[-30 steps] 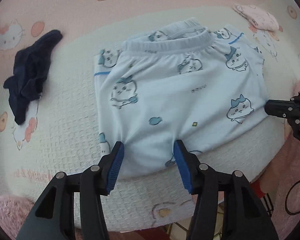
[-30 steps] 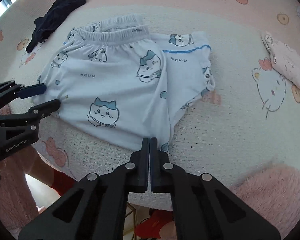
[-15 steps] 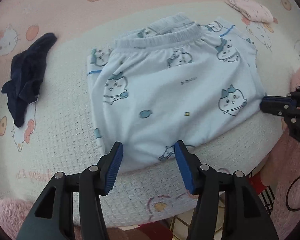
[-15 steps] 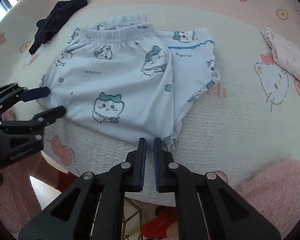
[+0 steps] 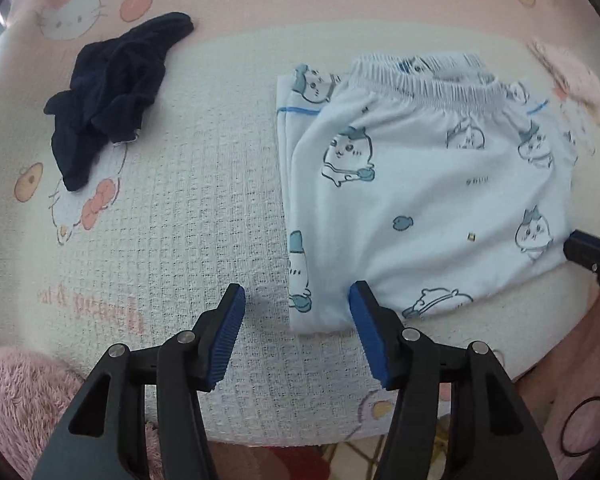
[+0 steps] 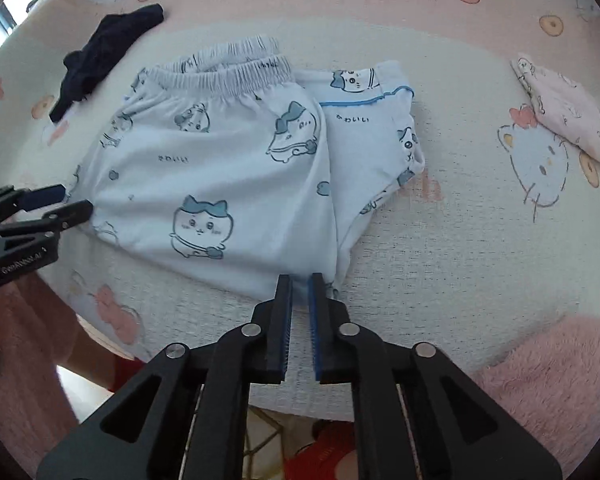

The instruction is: Fold clothes

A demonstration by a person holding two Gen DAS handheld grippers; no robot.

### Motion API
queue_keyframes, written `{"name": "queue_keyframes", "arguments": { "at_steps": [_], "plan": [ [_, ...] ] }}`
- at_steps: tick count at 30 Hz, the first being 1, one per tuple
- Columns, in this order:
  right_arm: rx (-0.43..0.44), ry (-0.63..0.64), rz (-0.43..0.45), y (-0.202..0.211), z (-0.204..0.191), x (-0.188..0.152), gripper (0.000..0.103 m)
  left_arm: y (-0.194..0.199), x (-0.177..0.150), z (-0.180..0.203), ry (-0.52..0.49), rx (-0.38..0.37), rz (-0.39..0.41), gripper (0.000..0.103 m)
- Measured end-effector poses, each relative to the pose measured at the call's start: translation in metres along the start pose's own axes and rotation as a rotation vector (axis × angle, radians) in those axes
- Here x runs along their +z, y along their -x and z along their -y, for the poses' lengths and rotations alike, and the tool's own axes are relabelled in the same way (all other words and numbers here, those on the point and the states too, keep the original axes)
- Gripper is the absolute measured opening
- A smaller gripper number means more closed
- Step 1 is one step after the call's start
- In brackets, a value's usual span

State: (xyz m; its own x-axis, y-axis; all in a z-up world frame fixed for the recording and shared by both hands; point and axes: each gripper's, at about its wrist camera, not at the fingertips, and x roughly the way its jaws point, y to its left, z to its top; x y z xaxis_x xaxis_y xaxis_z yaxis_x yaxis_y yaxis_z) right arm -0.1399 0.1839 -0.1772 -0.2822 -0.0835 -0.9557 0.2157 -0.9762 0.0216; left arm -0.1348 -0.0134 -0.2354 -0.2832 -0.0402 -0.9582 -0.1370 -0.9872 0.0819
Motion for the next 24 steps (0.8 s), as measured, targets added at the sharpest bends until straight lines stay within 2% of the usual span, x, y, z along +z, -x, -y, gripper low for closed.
{"name": "queue_keyframes", "arguments": {
  "at_steps": [1,2,4,7,9,10,11,12,13,14,15,16,18,19,22,23,24],
  "plan": [
    [-0.043,-0.003,0.003,0.000,0.002,-0.002,0.005,0.001,-0.001,-0.006,0.030,0.014,-0.006,0.057],
    [-0.085,-0.007,0.007,0.001,0.005,-0.004,0.012,0.002,-0.002,-0.010,0.049,0.033,-0.003,0.057],
    [-0.030,-0.135,0.008,0.001,0.028,-0.005,0.013,0.004,-0.005,-0.018,0.085,0.060,0.006,0.057],
    [0.053,-0.325,0.011,0.002,0.061,-0.007,0.016,0.018,-0.006,-0.011,0.072,0.038,0.079,0.057],
    [0.131,-0.311,0.067,0.011,0.059,-0.003,0.016,0.021,-0.006,-0.001,0.035,0.019,0.095,0.057],
    [0.152,-0.276,0.061,0.007,0.050,-0.002,0.016,0.020,-0.007,0.005,0.016,0.011,0.093,0.057],
    [0.173,-0.241,0.054,0.004,0.042,-0.001,0.016,0.019,-0.007,0.007,-0.003,0.017,0.084,0.057],
    [0.192,-0.206,0.047,0.000,0.033,0.000,0.016,0.013,-0.010,0.003,-0.017,0.058,0.055,0.057],
    [0.145,-0.171,0.018,-0.006,0.023,-0.003,0.016,0.005,-0.014,0.005,-0.019,0.096,0.017,0.057],
    [0.098,-0.137,-0.012,-0.013,0.012,-0.006,0.016,0.002,-0.018,-0.001,0.002,0.096,-0.007,0.061],
    [0.051,-0.102,-0.041,-0.019,0.002,-0.008,0.019,0.007,-0.024,-0.013,0.044,0.079,-0.007,0.061],
    [0.004,-0.080,-0.035,-0.018,-0.003,-0.009,0.020,0.010,-0.022,-0.037,0.076,0.104,-0.012,0.061],
    [-0.090,-0.035,-0.023,-0.016,-0.012,-0.009,0.042,0.016,-0.022,-0.064,0.137,0.177,-0.009,0.061],
    [-0.111,-0.032,-0.019,-0.017,-0.013,-0.010,0.043,0.017,-0.020,-0.066,0.171,0.116,-0.006,0.061],
    [-0.090,-0.039,0.026,-0.013,-0.018,-0.007,0.041,0.020,-0.015,-0.070,0.258,-0.060,0.003,0.061],
    [-0.076,-0.039,0.051,-0.011,-0.021,-0.005,0.040,0.020,-0.015,-0.063,0.232,-0.083,0.006,0.061],
    [-0.062,-0.038,0.074,-0.009,-0.025,-0.004,0.040,0.018,-0.015,-0.053,0.191,-0.073,0.000,0.061]
  ]
}}
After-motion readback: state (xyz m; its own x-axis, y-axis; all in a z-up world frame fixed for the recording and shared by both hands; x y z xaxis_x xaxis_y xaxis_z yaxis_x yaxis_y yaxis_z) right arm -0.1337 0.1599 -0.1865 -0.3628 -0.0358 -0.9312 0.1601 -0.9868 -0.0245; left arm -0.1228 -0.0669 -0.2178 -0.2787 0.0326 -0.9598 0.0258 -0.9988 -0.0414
